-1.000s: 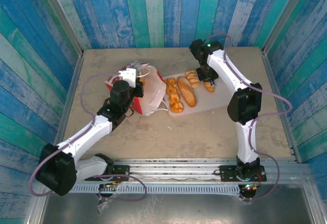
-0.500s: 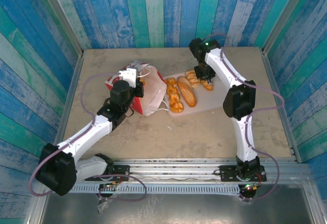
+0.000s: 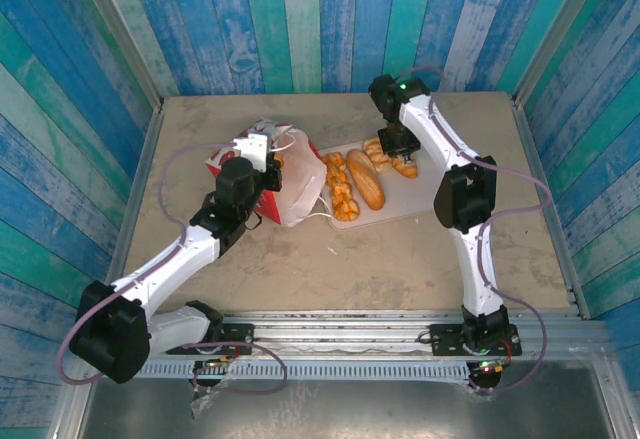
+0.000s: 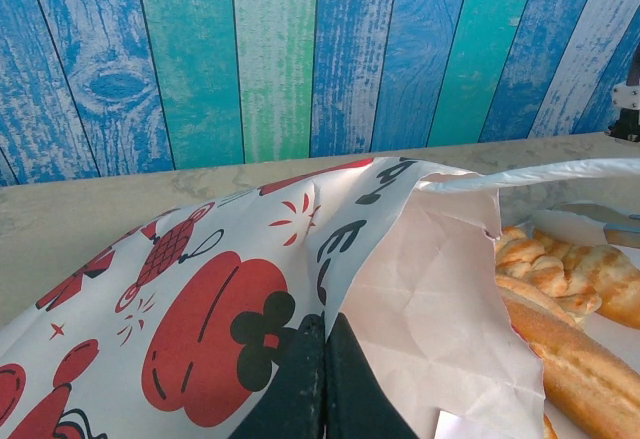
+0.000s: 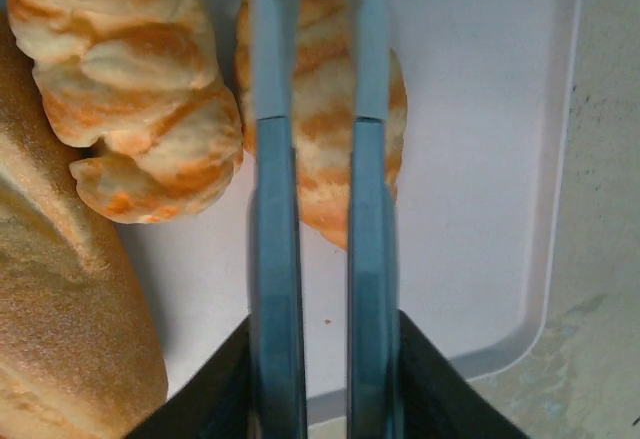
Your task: Take the fake bread out of the paper bag
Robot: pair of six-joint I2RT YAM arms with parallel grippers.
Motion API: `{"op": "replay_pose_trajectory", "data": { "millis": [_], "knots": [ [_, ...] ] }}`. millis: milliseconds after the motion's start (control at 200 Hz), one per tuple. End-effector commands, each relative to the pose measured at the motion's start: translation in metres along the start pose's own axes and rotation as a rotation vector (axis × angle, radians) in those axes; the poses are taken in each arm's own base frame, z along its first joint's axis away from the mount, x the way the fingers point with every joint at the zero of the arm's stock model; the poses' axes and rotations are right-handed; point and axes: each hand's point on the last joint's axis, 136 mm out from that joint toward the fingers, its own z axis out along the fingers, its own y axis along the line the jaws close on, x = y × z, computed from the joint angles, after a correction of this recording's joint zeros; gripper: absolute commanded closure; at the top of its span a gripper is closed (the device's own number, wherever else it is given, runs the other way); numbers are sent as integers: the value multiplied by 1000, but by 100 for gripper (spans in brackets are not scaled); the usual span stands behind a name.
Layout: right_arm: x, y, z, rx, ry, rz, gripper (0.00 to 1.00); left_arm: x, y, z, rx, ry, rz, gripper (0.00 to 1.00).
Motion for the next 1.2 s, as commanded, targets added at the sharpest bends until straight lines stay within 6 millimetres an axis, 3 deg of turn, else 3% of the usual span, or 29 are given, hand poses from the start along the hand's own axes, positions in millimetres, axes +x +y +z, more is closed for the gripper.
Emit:
{"op": "replay_pose_trajectory", "data": {
  "millis": [0,311,491,601,776,937,1092,1192],
  "knots": [
    [-5,-4,-6,-10,-19,15,59,-7,-2,2,8,-21,-7,100],
    [-2,-19,-48,-29,-93,62,62,-7,-1,-3,7,-31,8,100],
    [11,-23,-78,-87,-148,94,62,-9,0,-5,5,-36,22,100],
    [25,-15,-100,-186,-192,108,63,-9,-1,-6,12,-36,33,100],
    [56,11,-143,-424,-287,106,62,-9,-3,-6,23,-37,49,100],
    [90,49,-177,-662,-338,77,60,-9,-2,-7,13,-39,67,100],
    [121,89,-183,-723,-310,17,60,-11,0,-6,1,-38,74,100],
    [138,127,-183,-764,-292,-34,61,-10,0,-5,0,-34,75,100]
  ]
}}
